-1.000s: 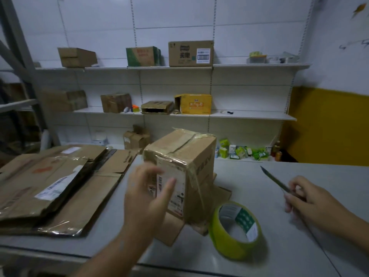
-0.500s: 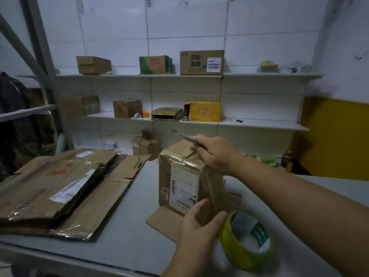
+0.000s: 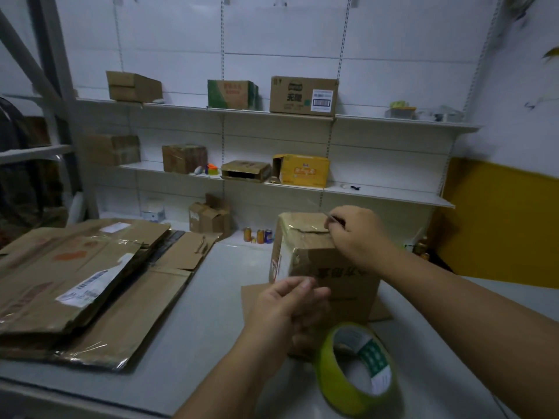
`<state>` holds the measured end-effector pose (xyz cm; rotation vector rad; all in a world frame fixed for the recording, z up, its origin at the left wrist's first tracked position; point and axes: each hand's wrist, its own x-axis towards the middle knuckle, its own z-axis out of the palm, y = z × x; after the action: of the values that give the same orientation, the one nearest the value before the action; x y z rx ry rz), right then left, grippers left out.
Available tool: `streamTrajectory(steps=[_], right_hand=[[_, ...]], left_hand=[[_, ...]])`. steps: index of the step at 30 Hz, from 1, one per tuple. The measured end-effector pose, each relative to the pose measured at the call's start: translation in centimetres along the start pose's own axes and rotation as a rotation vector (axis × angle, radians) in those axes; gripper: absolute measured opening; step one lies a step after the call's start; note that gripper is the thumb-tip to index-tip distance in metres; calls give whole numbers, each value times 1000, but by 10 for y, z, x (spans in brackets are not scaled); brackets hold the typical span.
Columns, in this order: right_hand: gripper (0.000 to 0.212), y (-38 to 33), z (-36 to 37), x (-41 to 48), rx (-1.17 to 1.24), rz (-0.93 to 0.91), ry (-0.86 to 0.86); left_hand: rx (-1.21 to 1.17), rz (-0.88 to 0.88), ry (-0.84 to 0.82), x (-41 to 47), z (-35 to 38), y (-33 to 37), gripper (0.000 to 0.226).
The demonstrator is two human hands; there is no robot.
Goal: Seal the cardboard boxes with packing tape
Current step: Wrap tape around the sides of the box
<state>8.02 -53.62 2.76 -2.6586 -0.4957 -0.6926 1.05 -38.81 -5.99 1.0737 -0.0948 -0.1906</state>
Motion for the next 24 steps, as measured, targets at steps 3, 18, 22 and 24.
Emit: streamTrajectory(steps=[3, 18, 22, 24], right_hand=[[23, 7, -13, -9, 155, -62, -38], [23, 6, -15, -41, -97, -548, -274], [34, 11, -11, -38, -73, -601, -238], [33, 16, -8, -35, -58, -586, -173]], left_hand=[[-2, -3, 6, -1, 0, -2, 14], [-56, 7, 88, -11, -1, -12, 18], [-79, 25, 121, -14, 1, -11, 15], [-88, 22, 142, -15, 4, -10, 12]])
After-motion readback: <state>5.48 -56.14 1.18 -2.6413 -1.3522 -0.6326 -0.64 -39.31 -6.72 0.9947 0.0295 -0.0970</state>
